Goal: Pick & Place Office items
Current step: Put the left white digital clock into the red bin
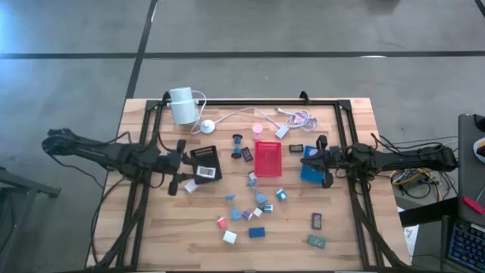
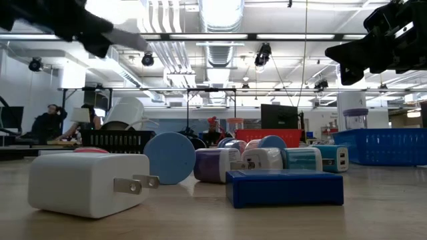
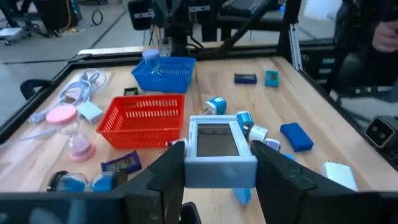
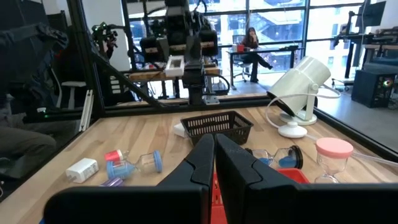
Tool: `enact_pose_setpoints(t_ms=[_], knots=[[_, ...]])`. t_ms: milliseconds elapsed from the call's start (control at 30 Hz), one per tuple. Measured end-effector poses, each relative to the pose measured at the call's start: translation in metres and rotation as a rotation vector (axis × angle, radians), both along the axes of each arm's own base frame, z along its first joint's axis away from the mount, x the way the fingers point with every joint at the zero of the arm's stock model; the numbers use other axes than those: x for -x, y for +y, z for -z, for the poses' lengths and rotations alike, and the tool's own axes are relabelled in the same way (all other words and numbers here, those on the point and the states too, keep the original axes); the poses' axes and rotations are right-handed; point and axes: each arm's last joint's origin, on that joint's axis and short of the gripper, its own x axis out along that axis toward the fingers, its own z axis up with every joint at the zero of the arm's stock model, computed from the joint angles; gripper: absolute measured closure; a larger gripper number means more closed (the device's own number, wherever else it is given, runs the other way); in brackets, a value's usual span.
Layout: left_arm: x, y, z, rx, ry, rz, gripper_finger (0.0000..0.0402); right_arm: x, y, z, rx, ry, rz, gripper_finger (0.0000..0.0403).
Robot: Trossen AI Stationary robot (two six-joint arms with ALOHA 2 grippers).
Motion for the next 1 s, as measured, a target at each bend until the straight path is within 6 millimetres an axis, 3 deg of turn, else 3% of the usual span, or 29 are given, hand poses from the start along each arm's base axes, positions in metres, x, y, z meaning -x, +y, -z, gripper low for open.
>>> enact_pose_setpoints(t_ms=[200,433,1000], knots=[[0.009,0.002,0.032,0.031,-0.092,-0.024,0.0242,0.000,0.000,0.000,0.000,0.000,0.000,0.0390],[0.016,0.005,0.054,0.035,-0.144,-0.048,0.0242,0.000,0.000,0.000,0.000,0.000,0.001,0.0390],[0.020,0.007,0.072,0.010,-0.124,-0.076,0.0242,0.000,0.000,0.002,-0.001,0.016,0.000,0.0390]])
